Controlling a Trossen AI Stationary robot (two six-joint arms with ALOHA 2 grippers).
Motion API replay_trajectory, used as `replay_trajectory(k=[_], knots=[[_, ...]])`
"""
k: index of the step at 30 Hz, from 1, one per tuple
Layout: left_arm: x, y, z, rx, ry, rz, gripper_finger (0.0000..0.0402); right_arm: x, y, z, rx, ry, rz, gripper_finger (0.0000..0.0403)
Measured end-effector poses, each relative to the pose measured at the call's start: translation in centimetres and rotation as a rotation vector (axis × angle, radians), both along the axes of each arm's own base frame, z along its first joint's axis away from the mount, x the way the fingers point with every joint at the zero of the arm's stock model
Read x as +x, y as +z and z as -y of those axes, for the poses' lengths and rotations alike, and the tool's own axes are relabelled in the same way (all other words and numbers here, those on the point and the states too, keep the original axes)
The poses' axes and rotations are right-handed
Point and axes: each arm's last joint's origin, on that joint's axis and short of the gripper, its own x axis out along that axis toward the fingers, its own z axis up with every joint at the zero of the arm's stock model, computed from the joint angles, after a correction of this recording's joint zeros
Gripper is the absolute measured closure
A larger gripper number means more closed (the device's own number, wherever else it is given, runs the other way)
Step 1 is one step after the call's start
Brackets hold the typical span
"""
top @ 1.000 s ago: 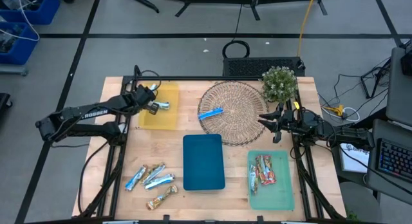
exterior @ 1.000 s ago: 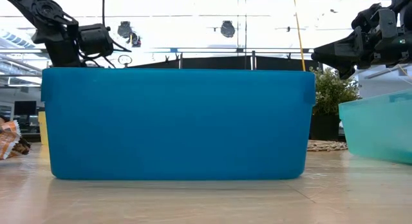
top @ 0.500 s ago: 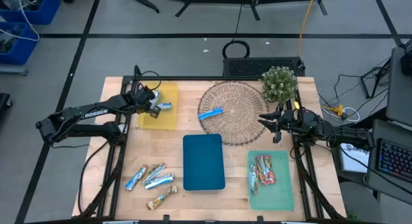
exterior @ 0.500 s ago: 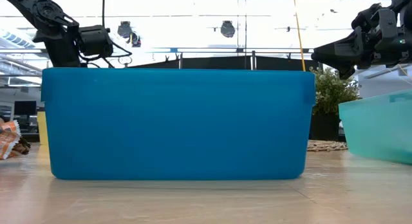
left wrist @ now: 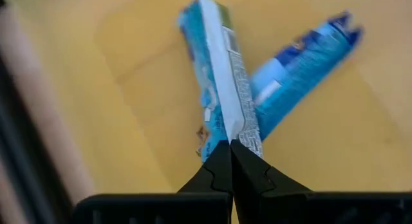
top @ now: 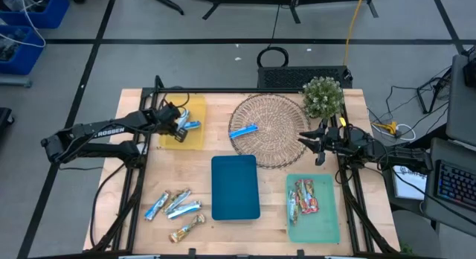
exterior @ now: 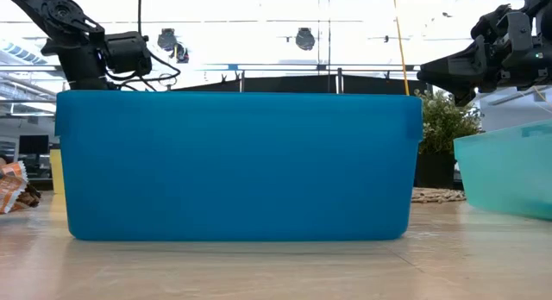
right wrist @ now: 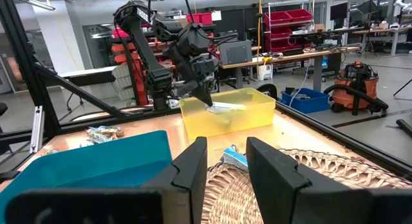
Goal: Pick and place Granola Bars by type
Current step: Put the blue granola bar into the yellow bin
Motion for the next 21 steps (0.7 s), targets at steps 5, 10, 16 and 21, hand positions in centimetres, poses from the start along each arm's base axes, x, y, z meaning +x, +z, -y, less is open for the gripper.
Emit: replay_trajectory(k=[5,10,16,21], knots=[[-0.16,0.05,-0.19,0.066,0.037,-0.042,0.0401,0.0,0.0,0.0,0.0,0.0,0.0,0.0303],[-0.21,0.08,-0.25,0.087,0.05,-0.055,0.0401,0.0,0.0,0.0,0.0,0.0,0.0,0.0303],[-0.33,0.14,-0.37,0.131,0.075,-0.085,0.0401,0.0,0.0,0.0,0.0,0.0,0.0,0.0303],[-0.43,0.18,-0.46,0.164,0.097,-0.106,0.0401,0.0,0.0,0.0,0.0,0.0,0.0,0.0303]])
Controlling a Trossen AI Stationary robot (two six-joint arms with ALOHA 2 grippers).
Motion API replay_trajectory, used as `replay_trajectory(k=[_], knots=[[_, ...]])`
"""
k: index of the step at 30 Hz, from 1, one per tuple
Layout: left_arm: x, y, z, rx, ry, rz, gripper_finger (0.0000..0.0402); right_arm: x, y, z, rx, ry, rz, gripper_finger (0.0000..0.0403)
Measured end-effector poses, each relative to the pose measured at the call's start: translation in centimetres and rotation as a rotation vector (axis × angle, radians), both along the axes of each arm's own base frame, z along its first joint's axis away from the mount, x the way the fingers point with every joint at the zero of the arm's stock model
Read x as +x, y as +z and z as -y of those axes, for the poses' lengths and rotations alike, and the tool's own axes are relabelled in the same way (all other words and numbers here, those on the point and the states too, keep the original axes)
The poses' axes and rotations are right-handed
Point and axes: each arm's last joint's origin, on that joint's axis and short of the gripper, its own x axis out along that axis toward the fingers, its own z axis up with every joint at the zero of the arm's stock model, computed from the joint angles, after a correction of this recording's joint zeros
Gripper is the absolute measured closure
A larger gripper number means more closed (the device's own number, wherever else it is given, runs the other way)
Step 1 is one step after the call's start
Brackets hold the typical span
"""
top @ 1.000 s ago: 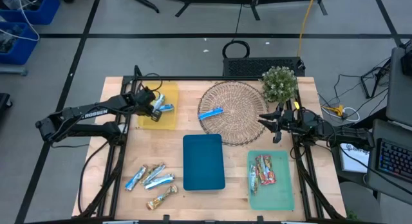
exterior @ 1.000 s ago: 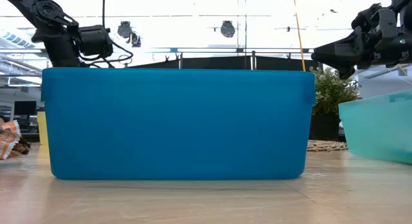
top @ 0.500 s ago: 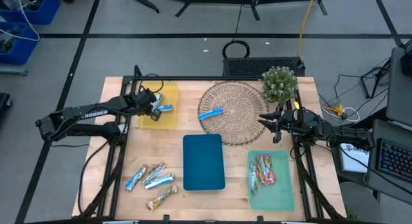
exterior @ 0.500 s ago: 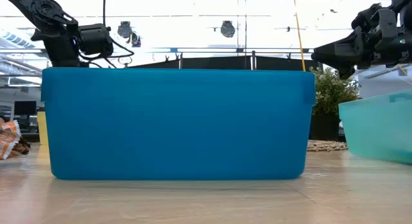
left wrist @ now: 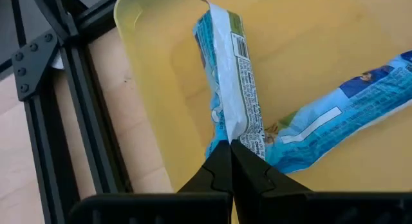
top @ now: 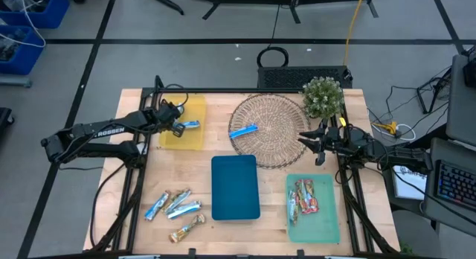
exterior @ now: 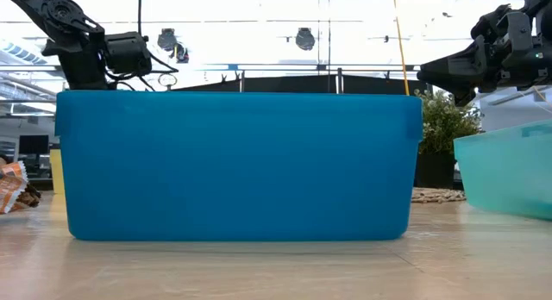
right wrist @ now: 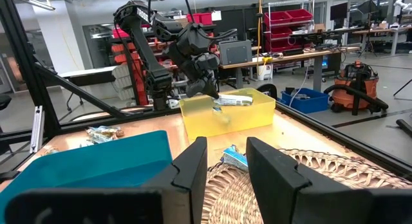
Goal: Pick and place Granola Bars by type
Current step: Put the blue granola bar into the yellow bin
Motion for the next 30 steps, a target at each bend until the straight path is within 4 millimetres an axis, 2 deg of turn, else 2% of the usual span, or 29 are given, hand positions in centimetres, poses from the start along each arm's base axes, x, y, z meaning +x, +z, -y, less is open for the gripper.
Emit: replay_trajectory(k=[6,18,22,30], knots=[[0.03,-0.02,0.04,-0.014,-0.014,0.005,0.0399,0.0,0.0,0.0,0.0,0.0,0.0,0.0303],[0.17,0.09,-0.09,0.007,-0.007,0.02,0.0371,0.0,0.0,0.0,0.0,0.0,0.0,0.0303],[0.32,0.18,-0.18,0.018,-0.008,0.037,0.0344,0.0,0.0,0.0,0.0,0.0,0.0,0.0303],[0.75,0.51,-0.5,0.074,-0.047,0.051,0.0268,0.0,0.0,0.0,0.0,0.0,0.0,0.0303]])
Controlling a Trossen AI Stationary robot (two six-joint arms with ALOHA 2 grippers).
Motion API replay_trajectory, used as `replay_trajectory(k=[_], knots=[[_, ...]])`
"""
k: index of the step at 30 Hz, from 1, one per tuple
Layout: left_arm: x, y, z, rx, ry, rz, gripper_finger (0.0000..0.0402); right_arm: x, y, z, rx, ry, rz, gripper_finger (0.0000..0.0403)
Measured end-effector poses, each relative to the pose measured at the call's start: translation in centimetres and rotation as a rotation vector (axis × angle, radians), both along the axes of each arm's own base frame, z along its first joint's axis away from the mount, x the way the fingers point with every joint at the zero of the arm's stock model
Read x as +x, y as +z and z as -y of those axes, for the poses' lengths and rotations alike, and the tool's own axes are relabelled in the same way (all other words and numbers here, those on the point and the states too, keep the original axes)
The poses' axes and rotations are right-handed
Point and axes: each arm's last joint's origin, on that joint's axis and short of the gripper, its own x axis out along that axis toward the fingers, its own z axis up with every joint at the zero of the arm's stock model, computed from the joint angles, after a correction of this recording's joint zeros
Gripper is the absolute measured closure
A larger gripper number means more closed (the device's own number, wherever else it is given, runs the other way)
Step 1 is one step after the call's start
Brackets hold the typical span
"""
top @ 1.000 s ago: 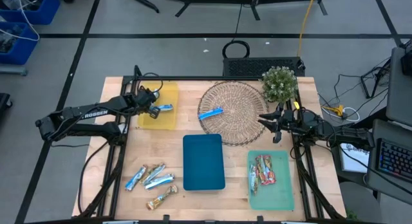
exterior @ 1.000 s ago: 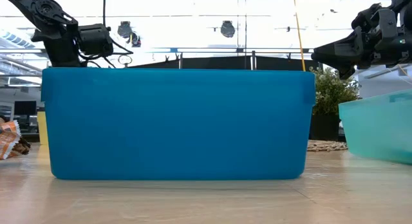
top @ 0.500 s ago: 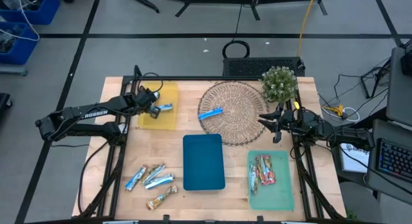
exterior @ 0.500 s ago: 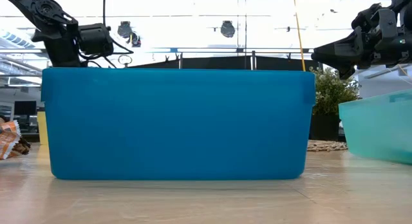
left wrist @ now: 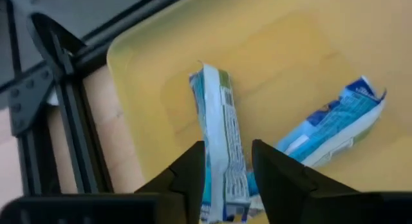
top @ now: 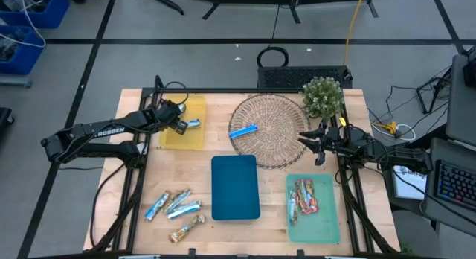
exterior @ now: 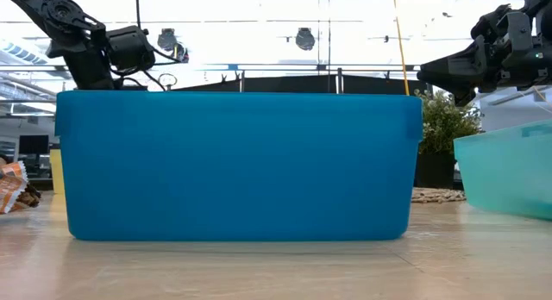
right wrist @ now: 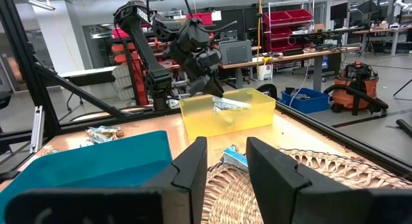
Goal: Pick and place Granola Bars by type
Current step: Put the blue granola bar into the yellow bin
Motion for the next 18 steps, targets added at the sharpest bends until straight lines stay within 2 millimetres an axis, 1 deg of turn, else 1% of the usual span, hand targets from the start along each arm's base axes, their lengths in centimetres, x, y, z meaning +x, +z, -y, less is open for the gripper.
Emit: replay_trajectory(k=[5,8,13,18], knots=[[0.0,0.2,-0.2,0.065,0.026,-0.029,0.024,0.0,0.0,0.0,0.0,0.0,0.0,0.0303],[0.3,0.4,-0.3,0.068,0.001,0.011,0.0233,0.0,0.0,0.0,0.0,0.0,0.0,0.0303],[1.8,1.2,-0.6,0.071,-0.164,0.178,0.0231,0.0,0.0,0.0,0.0,0.0,0.0,0.0303],[3.6,3.1,-0.7,0.15,-0.374,0.417,0.0231,0.0,0.0,0.0,0.0,0.0,0.0,0.0303]])
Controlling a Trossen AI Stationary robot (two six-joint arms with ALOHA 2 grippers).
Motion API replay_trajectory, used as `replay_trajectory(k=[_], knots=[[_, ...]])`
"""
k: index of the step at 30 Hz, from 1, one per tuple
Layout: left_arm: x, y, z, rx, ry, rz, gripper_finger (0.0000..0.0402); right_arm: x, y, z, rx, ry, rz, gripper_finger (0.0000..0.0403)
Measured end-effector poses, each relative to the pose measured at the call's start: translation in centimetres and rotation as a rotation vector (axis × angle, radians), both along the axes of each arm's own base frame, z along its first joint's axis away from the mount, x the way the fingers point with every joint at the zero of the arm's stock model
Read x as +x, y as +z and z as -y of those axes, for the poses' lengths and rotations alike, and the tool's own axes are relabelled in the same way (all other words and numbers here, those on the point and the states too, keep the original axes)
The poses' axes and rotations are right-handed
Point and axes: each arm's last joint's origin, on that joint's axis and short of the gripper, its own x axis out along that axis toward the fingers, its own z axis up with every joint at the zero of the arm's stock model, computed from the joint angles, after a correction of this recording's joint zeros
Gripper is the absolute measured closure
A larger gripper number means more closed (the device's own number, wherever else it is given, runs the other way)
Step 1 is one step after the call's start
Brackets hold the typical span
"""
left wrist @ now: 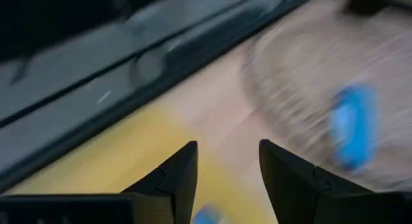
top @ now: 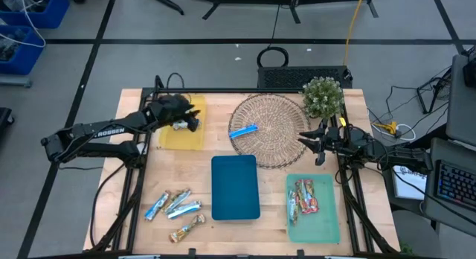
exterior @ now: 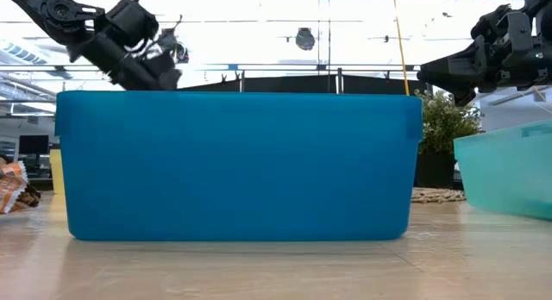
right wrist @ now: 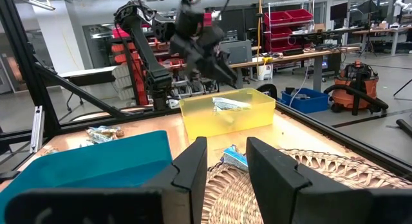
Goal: Pick and place Granola Bars by type
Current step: Put the blue granola bar into the yellow bin
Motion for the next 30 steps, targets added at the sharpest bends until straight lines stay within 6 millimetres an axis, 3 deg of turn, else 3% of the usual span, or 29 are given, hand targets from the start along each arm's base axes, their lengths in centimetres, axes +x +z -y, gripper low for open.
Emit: replay_trajectory(k=[8,22,30], knots=[[1.8,2.7,1.0,0.109,-0.312,0.285,0.0231,0.0,0.0,0.0,0.0,0.0,0.0,0.0303],[2.9,2.8,3.4,0.077,-0.464,0.313,0.0231,0.0,0.0,0.0,0.0,0.0,0.0,0.0303],[3.9,3.6,6.6,0.089,-0.755,0.399,0.0231,0.0,0.0,0.0,0.0,0.0,0.0,0.0303]])
